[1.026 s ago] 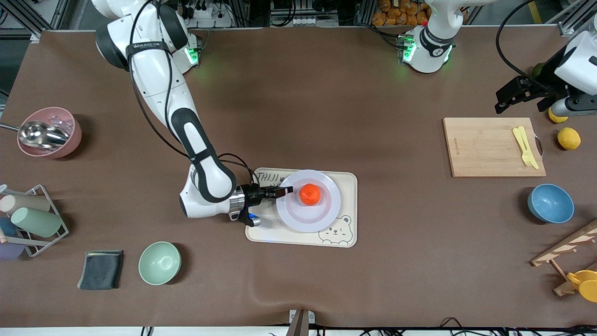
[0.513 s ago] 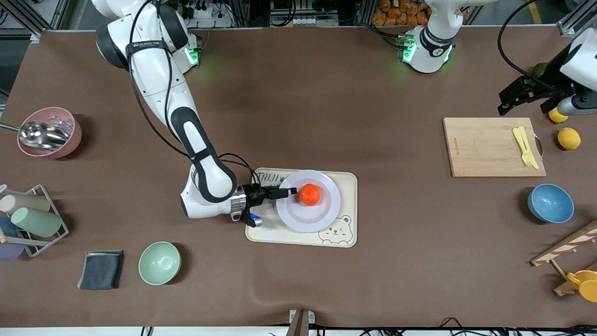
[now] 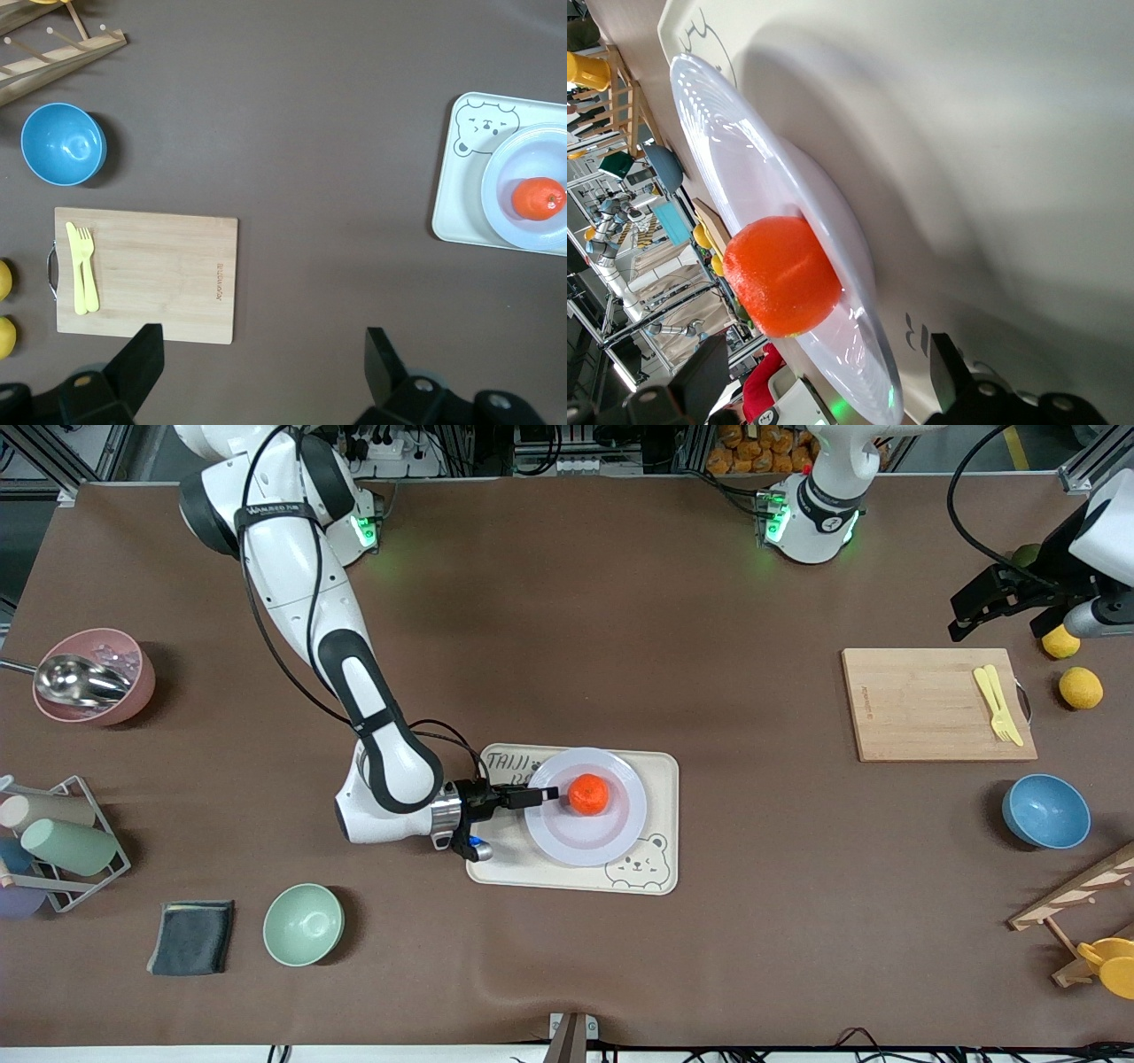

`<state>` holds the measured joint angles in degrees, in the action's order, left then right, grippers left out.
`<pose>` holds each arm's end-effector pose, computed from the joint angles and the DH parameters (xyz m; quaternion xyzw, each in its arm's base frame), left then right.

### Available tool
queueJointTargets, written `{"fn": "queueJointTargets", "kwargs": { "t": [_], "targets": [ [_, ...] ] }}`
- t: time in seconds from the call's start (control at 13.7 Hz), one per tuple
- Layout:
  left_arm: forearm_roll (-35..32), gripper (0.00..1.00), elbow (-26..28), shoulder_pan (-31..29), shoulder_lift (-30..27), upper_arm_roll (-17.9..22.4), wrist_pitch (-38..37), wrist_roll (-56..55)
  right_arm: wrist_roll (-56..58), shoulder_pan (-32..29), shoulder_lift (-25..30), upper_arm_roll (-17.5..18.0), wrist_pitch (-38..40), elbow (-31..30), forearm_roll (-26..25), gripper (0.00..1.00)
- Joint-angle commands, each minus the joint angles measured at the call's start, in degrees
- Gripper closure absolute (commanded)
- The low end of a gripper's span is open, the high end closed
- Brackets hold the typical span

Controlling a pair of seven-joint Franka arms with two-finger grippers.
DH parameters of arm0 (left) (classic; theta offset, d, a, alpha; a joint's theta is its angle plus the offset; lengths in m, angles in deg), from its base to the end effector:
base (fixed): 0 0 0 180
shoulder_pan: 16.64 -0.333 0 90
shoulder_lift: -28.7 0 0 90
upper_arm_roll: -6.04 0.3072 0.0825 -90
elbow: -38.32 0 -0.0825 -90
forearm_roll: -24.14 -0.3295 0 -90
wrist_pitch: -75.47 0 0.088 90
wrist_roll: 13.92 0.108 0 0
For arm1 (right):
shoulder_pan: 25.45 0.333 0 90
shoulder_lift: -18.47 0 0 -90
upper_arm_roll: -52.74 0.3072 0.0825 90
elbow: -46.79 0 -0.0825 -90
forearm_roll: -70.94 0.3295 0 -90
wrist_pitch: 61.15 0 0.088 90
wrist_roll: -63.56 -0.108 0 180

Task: Place orange and plate with both arms

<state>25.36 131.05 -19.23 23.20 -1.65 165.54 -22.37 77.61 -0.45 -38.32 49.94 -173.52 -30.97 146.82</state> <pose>0.4689 -0.0478 0.6411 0.9993 0.0291 0.0237 0.0071 0.5926 0.3198 0.1603 -0.8526 0.0715 0.1848 0.4836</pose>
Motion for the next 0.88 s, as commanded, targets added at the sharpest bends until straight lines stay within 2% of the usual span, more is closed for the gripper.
{"fn": "queueJointTargets", "kwargs": {
  "t": [0.0, 0.22, 0.37, 0.59, 0.81],
  "targets": [
    [-0.70, 0.00, 0.43, -0.31, -0.91, -0.48, 0.19, 0.10, 0.28, -0.74, 1.94, 0.16, 1.27, -1.08, -0.82, 0.00],
    [-0.70, 0.00, 0.43, -0.31, -0.91, -0.48, 0.10, 0.10, 0.19, -1.70, 3.96, 0.07, 2.67, -2.39, -2.40, 0.00],
    [-0.70, 0.00, 0.43, -0.31, -0.91, -0.57, 0.10, 0.10, 0.01, -3.45, 5.54, -0.10, 6.61, -2.92, -3.71, 0.00],
    [-0.70, 0.00, 0.43, -0.31, -1.00, -0.57, 0.19, 0.19, -0.25, -7.32, 8.79, -0.10, 10.68, -3.54, -13.96, 0.00],
    [-0.61, 0.00, 0.17, -0.49, -1.00, -0.31, 0.19, 0.72, -0.25, -9.26, 16.43, -0.10, 10.68, -6.78, -26.36, 0.00]
  ]
}}
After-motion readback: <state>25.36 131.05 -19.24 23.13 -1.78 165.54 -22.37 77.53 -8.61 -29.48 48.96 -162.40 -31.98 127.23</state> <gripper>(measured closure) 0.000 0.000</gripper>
